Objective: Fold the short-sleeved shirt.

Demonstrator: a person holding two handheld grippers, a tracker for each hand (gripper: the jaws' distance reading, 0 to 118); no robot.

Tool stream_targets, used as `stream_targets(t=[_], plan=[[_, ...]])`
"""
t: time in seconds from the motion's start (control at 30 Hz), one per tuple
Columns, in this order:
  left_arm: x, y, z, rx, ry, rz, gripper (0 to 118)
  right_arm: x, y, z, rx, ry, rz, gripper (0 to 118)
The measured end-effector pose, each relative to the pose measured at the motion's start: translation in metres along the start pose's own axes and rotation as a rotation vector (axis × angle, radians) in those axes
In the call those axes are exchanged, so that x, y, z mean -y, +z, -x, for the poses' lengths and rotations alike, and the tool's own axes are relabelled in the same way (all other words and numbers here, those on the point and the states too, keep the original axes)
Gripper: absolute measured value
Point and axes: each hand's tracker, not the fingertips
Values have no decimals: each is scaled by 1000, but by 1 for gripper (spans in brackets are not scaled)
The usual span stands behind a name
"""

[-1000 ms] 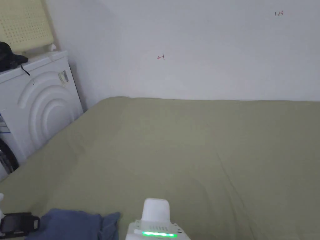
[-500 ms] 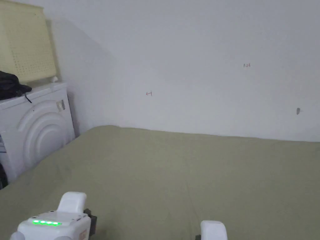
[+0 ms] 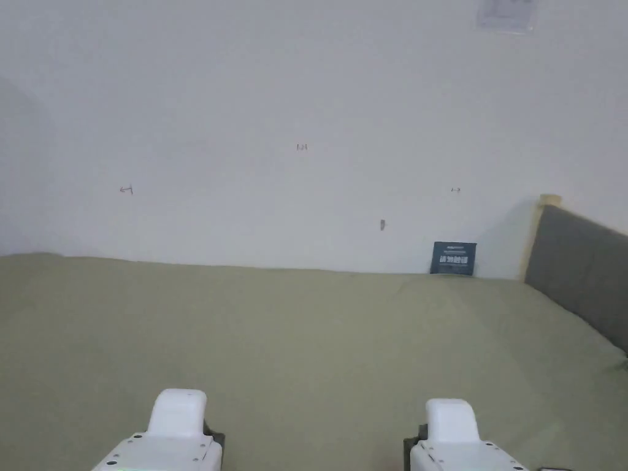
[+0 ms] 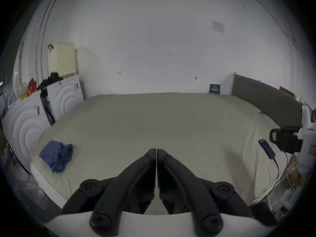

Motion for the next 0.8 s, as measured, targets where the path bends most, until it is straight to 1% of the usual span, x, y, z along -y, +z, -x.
stream_targets(t=[0.07, 0.2, 0.3, 0.33, 0.37, 0.4, 0.43, 0.47, 0.5, 0.53, 0.57, 0.6, 0.67, 0.73, 0.8], plan=[[-7, 5, -4, -12, -13, -22, 5, 0, 6, -8, 13, 0, -26, 0], [-27, 13, 0, 2, 10, -59, 5, -11, 14, -15, 2, -9, -50, 0], [-36, 20, 5, -15, -13, -91, 6, -25, 25, -16, 27, 24, -148, 0], [-38, 23, 8, -19, -11, -113, 11, -29, 28, -18, 29, 23, -183, 0], [-40, 25, 10, -19, 0, -131, 19, -32, 30, -19, 30, 12, -212, 4], [-40, 27, 15, -24, 27, -161, 30, -34, 33, -20, 24, 5, -241, 20], [-40, 30, 20, -15, 59, -195, 57, -36, 35, -22, 13, -7, -267, 50], [-38, 31, 25, -5, 81, -229, 105, -36, 34, -22, 18, -15, -268, 101], [-38, 30, 26, -12, 98, -245, 118, -38, 31, -22, 21, -15, -255, 118], [-35, 29, 28, -19, 88, -243, 118, -33, 30, -19, -26, -29, -191, 116], [-32, 34, 33, -8, 98, -310, 118, -33, 31, -17, 7, -33, -267, 118], [-31, 33, 35, -34, 86, -282, 118, -31, 28, -22, 3, -39, -266, 118], [-32, 33, 26, -16, 81, -288, 118, -29, 25, -23, -7, -51, -248, 118], [-32, 32, 26, -13, 81, -279, 118, -26, 20, -22, 11, -66, -214, 118], [-27, 31, 30, -12, 72, -280, 118, -24, 20, -24, 5, -73, -225, 118]])
